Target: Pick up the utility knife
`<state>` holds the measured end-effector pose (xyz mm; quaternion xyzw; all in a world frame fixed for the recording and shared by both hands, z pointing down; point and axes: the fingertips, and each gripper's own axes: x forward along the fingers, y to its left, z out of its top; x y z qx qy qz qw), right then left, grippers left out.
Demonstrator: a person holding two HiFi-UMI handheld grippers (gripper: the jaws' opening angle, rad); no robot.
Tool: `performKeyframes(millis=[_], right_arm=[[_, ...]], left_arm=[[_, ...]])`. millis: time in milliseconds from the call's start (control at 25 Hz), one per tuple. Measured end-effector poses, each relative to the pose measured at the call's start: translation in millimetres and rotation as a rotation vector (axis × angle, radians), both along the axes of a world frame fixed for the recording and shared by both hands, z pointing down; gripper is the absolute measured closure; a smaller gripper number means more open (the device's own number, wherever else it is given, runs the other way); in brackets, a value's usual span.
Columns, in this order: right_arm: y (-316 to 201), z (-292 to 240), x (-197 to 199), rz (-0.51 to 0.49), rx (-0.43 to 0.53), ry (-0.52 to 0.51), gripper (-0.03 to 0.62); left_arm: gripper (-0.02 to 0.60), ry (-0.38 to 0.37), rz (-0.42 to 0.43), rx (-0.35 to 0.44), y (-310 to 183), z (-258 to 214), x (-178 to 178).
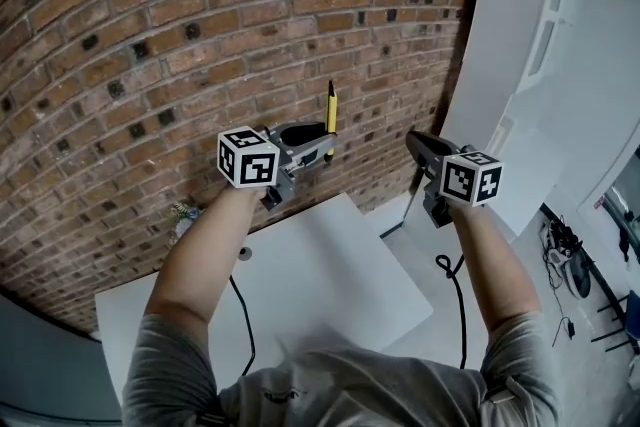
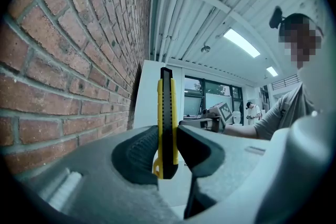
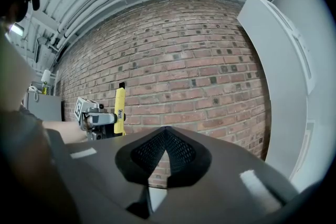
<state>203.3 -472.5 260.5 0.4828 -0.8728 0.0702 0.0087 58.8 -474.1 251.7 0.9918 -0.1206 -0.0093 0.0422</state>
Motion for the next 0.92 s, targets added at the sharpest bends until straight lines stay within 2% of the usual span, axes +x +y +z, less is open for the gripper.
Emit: performKeyframes(millis=[920], right_arm=[[0,-2,-12,-0.019,0.005,0.026,0.586]], left_arm=[[0.463,0.018,-0.001,0.001,-1,-9,-4]])
